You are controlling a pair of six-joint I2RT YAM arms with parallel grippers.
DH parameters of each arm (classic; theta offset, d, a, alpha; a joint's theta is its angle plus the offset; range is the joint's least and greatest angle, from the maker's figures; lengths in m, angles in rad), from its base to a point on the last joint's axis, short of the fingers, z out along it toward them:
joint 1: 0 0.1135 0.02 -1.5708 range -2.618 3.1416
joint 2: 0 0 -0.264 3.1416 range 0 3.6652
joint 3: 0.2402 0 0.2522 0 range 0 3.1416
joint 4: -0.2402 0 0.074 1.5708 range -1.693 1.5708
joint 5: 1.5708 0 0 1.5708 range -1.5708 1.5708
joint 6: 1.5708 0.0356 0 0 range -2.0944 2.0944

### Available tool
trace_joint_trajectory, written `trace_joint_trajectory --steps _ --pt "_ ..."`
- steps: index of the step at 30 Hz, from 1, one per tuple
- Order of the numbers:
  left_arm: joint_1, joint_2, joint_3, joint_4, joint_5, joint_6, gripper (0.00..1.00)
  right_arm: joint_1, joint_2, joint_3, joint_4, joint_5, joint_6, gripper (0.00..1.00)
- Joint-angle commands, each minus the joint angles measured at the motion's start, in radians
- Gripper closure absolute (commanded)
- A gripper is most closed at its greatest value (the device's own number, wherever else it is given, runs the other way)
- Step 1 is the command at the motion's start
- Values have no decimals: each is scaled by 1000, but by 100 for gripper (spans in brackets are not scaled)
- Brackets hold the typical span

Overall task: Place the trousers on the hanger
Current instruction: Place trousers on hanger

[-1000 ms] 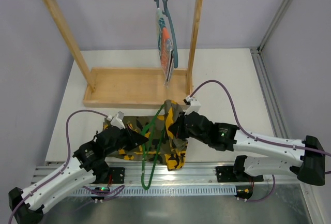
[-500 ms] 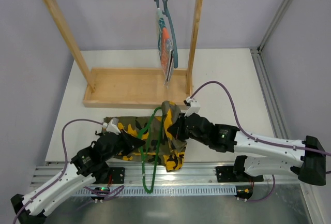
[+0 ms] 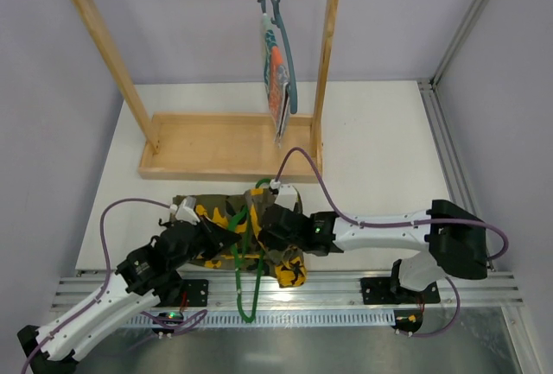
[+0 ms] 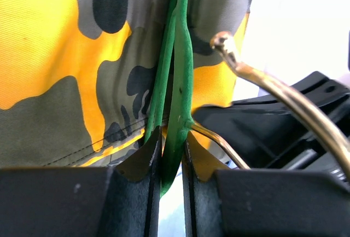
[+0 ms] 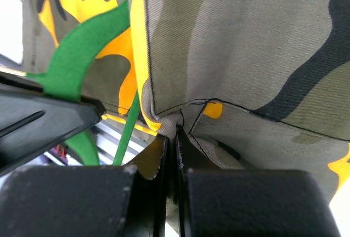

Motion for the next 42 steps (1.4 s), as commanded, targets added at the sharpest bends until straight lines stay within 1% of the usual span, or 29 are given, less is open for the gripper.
trace_joint_trajectory --steps 1,6,9,10,13,16,19,20,23,28,31,39,40,42 --pt "0 28 42 -18 -53 33 99 44 56 94 -49 38 44 96" --pt "0 34 54 -12 -62 39 99 85 120 158 -166 81 33 96" --pt "1 26 95 -81 -112 48 99 90 114 139 -173 95 45 96" --pt "2 20 111 -145 -131 46 100 89 110 135 -172 100 47 96" --pt "2 -12 154 -227 -186 51 99 89 87 126 -198 121 59 96" --pt "0 -44 157 -241 -191 49 99 89 56 116 -222 143 75 96" --pt "2 -61 131 -207 -173 55 100 89 42 134 -241 143 58 96" --pt "0 -64 122 -172 -166 57 100 89 48 148 -248 129 37 96" --pt "2 -70 99 -121 -139 63 100 90 93 218 -246 97 -5 96" --pt "2 -52 106 -66 -117 106 99 90 206 319 -218 5 -22 96" --pt "0 -47 100 -45 -103 126 99 90 228 323 -170 -20 -22 88" --pt "0 -55 65 49 -62 149 100 89 254 309 -166 -3 4 86" --pt "0 -53 65 58 -59 151 100 89 257 310 -160 -4 6 82" --pt "0 -40 66 77 -54 152 99 89 267 307 -143 -17 18 78"
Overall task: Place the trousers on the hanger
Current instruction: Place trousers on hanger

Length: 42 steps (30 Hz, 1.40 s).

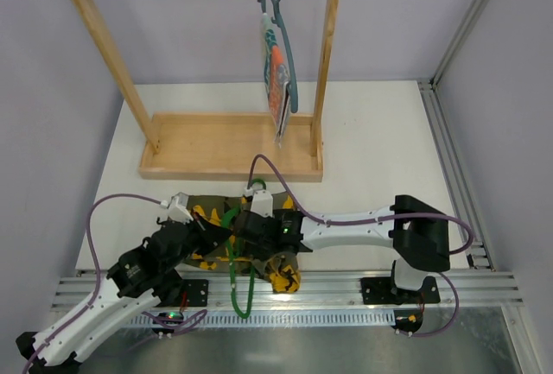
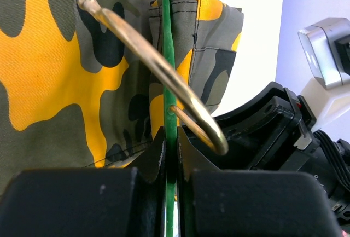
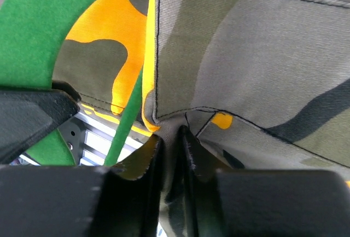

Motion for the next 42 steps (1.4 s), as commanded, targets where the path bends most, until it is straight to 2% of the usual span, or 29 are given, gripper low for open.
trace_joint_trajectory --steps 1,10,13,18,22,24,29,34,42 --pt "0 21 -2 158 30 17 100 11 23 22 90 -45 32 73" --pt "1 19 9 96 14 33 99 -8 -161 19 50 -78 -61 60" --pt "1 1 1 89 7 28 99 -28 -213 -8 36 -91 -80 58" --pt "1 1 -3 89 12 25 100 -58 -353 -120 26 -82 -89 59" --pt "0 1 4 95 17 28 99 -58 -483 -229 -23 -5 -77 70" --pt "0 1 6 95 18 28 99 -58 -526 -299 -4 11 -77 73" --pt "0 8 -2 130 32 26 100 -44 -476 -341 153 -61 -103 74" --pt "0 30 -11 208 55 36 99 14 -338 -315 275 -72 -68 75" --pt "0 47 -45 371 138 71 99 46 -192 -258 308 -34 -26 74"
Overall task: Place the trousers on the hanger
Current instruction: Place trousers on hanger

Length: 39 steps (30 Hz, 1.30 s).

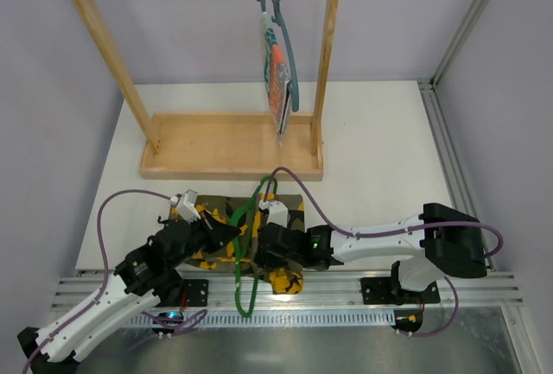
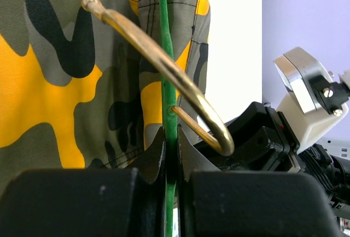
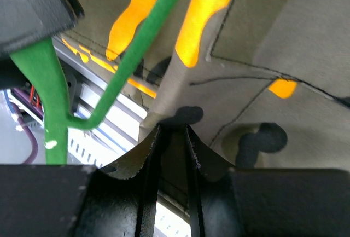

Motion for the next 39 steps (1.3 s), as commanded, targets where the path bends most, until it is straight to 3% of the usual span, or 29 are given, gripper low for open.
trace_joint_trajectory --steps 1,12,19,24,31,39 --pt "0 -2 5 200 64 19 99 5 23 49 77 31 37 74" --pt "-3 -10 -30 203 57 13 100 27 26 68 99 100 84 73" --pt "-1 -86 -23 100 7 18 100 -7 -198 20 -113 221 24 69" --pt "-1 -97 -23 91 0 18 99 -125 -299 -30 -81 234 -43 69" --pt "-1 -60 -13 105 3 27 99 -234 -234 -39 -33 215 -86 71" --pt "-4 -40 -6 114 -11 50 99 -237 -27 19 86 157 -75 71"
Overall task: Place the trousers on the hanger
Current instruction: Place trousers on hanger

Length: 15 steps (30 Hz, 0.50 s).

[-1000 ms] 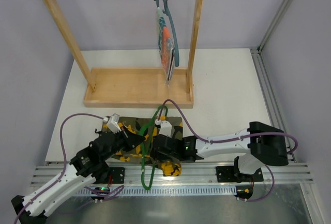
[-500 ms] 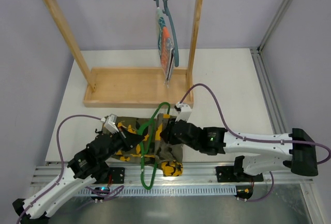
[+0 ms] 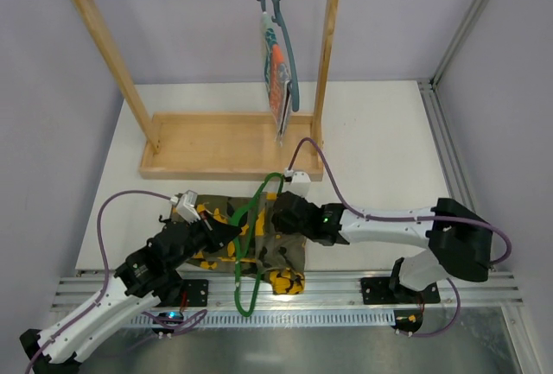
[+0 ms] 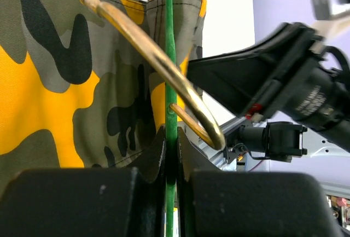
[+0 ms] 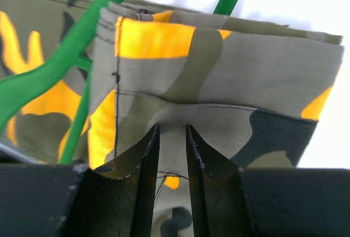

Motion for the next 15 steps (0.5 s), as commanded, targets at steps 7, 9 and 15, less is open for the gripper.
trace_joint_trajectory --steps 7,9,15 --pt "-2 8 15 175 42 74 99 7 194 121 91 -43 14 71" --pt "-2 19 24 203 70 100 100 9 223 140 75 -45 18 71" --pt "-4 74 27 301 154 144 100 13 285 184 38 -60 25 71"
